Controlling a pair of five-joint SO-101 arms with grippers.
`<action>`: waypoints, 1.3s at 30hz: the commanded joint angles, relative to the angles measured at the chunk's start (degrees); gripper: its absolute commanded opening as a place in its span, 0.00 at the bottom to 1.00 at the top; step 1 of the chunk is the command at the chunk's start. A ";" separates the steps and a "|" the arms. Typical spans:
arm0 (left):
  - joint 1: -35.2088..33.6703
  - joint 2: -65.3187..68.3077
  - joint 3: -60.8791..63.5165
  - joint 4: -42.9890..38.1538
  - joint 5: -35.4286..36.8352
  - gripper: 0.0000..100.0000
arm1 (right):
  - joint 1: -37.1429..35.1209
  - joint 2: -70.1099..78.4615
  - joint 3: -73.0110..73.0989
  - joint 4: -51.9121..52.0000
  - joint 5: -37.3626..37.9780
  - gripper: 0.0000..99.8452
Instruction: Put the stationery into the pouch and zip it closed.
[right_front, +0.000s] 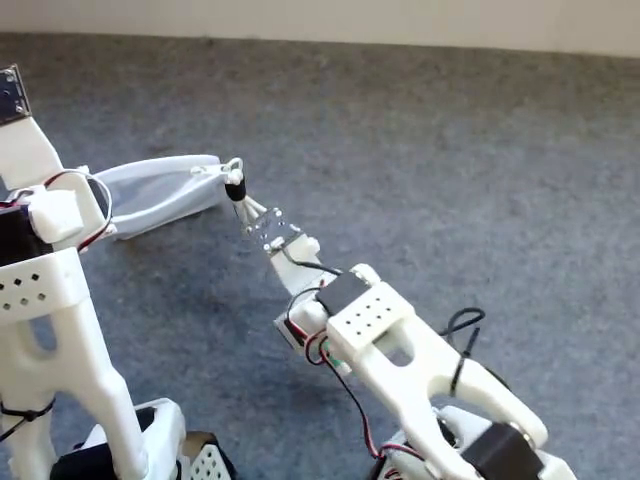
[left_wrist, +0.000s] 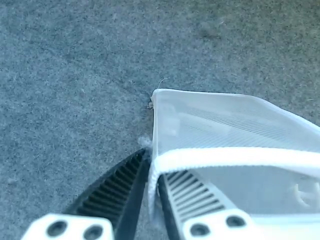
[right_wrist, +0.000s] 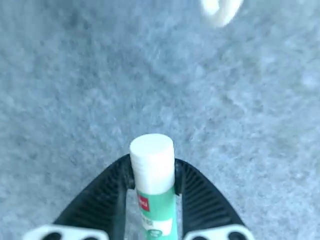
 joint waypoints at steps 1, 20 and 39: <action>0.48 -0.31 0.13 -0.79 0.53 0.01 | 0.75 -6.37 -1.10 -0.75 -1.49 0.00; 0.57 -0.31 0.13 -0.79 0.53 0.01 | 0.92 -42.42 20.97 -25.45 -1.58 0.00; 0.48 -0.31 0.40 -0.79 0.53 0.01 | -2.07 -60.18 36.53 -66.42 -1.85 0.00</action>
